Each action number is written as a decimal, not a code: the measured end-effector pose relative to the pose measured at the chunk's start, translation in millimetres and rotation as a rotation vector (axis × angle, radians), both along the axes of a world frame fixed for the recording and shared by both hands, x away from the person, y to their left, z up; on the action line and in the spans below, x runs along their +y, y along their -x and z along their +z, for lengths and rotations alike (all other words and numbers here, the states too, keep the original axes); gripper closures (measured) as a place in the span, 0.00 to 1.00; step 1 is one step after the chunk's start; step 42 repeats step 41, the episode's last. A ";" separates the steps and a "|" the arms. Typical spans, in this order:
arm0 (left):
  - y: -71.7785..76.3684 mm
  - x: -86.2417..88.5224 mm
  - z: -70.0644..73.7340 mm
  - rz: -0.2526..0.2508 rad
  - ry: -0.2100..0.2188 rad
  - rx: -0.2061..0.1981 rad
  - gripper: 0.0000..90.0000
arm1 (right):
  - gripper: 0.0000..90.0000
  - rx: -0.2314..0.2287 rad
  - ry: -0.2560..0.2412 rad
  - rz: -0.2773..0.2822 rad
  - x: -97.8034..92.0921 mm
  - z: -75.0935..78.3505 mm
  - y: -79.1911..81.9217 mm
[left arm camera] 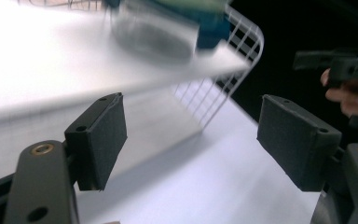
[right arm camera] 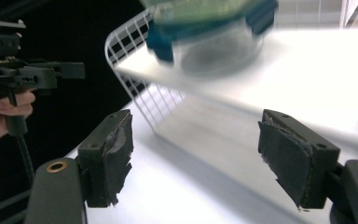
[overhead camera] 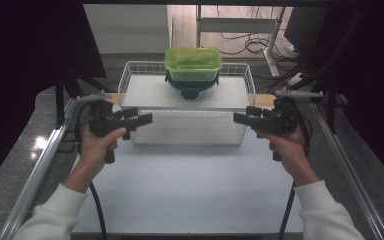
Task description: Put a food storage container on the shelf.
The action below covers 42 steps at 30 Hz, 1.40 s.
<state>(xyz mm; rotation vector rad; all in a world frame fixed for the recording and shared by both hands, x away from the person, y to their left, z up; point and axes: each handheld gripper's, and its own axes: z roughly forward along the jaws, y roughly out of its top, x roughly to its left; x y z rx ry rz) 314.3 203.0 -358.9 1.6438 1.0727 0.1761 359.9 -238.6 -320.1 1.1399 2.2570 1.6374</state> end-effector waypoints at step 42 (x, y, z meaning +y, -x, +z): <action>68.2 -1.6 -114.7 0.026 -0.203 0.132 0.24 | 0.19 0.093 0.244 -0.001 -10.5 -128.4 63.2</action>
